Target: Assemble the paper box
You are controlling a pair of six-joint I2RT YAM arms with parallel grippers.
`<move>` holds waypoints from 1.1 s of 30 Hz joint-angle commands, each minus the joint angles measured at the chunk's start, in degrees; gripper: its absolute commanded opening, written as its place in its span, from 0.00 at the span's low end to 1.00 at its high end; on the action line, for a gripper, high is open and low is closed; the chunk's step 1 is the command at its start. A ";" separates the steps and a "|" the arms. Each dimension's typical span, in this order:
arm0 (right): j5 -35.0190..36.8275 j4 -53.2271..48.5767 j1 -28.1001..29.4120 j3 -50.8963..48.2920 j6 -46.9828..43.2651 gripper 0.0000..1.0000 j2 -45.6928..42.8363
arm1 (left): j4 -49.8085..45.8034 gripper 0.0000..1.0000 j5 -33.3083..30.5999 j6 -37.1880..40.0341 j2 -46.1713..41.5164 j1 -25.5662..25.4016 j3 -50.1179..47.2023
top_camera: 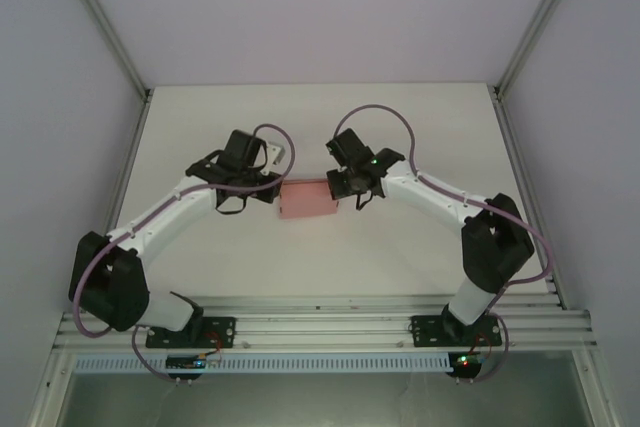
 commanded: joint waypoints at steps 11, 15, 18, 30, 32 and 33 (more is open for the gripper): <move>9.53 -7.32 6.23 1.14 5.55 0.01 3.11 | -12.75 0.00 17.31 -22.10 7.04 4.29 11.57; 8.67 -6.37 6.25 0.53 6.00 0.00 3.03 | -12.67 0.00 20.55 -24.81 8.92 4.82 12.48; 7.39 -5.80 6.40 0.49 5.91 0.00 3.32 | -12.86 0.00 21.74 -25.70 10.32 5.35 13.21; 5.68 -5.65 6.20 -0.52 5.71 0.00 4.26 | -10.72 0.00 30.13 -29.86 11.82 9.48 14.09; 5.50 -5.63 6.03 -0.58 5.77 0.00 4.29 | -11.22 0.00 29.07 -29.54 12.20 9.46 14.15; 5.28 -5.62 5.99 -0.58 5.66 0.00 4.28 | -10.59 0.00 29.22 -30.27 12.10 9.52 13.43</move>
